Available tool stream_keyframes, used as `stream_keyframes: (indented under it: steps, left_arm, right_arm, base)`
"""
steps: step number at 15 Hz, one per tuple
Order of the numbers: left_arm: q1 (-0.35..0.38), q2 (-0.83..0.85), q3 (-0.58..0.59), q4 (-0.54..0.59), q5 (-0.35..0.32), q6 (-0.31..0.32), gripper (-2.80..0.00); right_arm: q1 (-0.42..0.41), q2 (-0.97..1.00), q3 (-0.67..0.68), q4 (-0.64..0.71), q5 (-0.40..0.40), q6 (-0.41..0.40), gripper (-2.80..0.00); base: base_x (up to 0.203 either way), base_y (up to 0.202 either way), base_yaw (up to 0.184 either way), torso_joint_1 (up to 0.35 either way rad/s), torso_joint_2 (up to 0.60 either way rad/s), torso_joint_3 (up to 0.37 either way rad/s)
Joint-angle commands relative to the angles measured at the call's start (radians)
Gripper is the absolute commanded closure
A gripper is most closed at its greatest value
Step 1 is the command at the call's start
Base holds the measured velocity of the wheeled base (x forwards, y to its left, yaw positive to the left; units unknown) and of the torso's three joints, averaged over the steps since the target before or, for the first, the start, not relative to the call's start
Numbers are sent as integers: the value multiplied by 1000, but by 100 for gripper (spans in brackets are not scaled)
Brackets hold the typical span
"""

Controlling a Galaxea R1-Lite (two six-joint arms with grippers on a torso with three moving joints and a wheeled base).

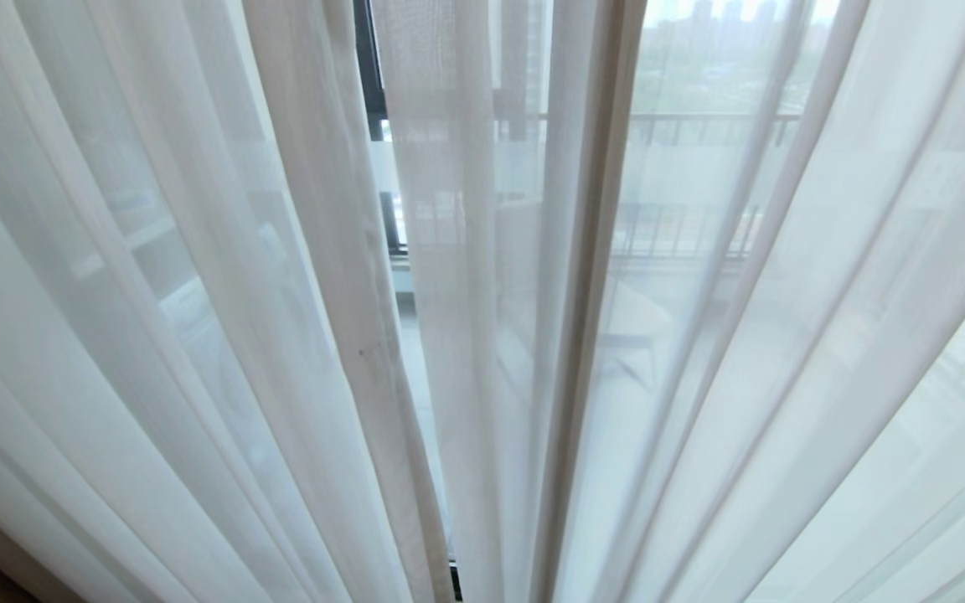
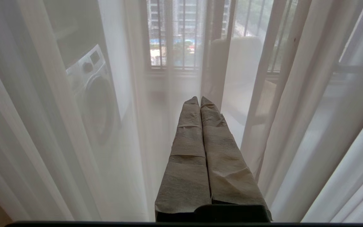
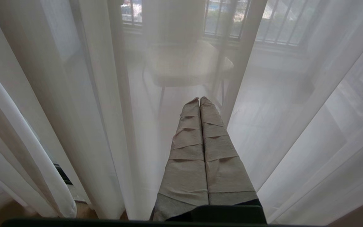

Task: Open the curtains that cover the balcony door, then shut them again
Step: Pull the outer curtains open on both sides, then pull the inner curtains open on both sides

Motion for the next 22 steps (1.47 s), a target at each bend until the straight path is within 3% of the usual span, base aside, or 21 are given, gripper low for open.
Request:
stream_keyframes:
  steps: [1, 5, 7, 12, 18, 19, 22]
  left_arm:
    - [-1, 96, -57, 1, -33, -1, 0]
    - [-2, 273, -215, 0, -133, -9, 0]
    - [-3, 372, -296, 0, -185, -44, 0]
    - [-44, 636, -512, -1, -403, -113, 0]
    - [-170, 893, -721, -3, -441, -132, 0]
    - [-194, 925, -736, -10, -433, -130, -280]
    - [-224, 1009, -790, -89, -412, -131, -280]
  right_arm:
    - [0, 0, 0, 0, 1, -1, 0]
    - [0, 0, 0, 0, 1, -1, 0]
    - [0, 0, 0, 0, 0, -1, 0]
    - [0, 0, 0, 0, 1, -1, 0]
    - [0, 0, 0, 0, 1, -1, 0]
    - [0, 0, 0, 0, 0, -1, 0]
    - [0, 0, 0, 0, 1, -1, 0]
  base:
    - [0, 0, 0, 0, 0, 0]
    - [0, 0, 0, 0, 0, 0]
    - [0, 0, 0, 0, 0, 0]
    - [0, 0, 0, 0, 0, 0]
    - [0, 0, 0, 0, 0, 0]
    - [0, 0, 0, 0, 0, 0]
    - [0, 0, 0, 0, 0, 0]
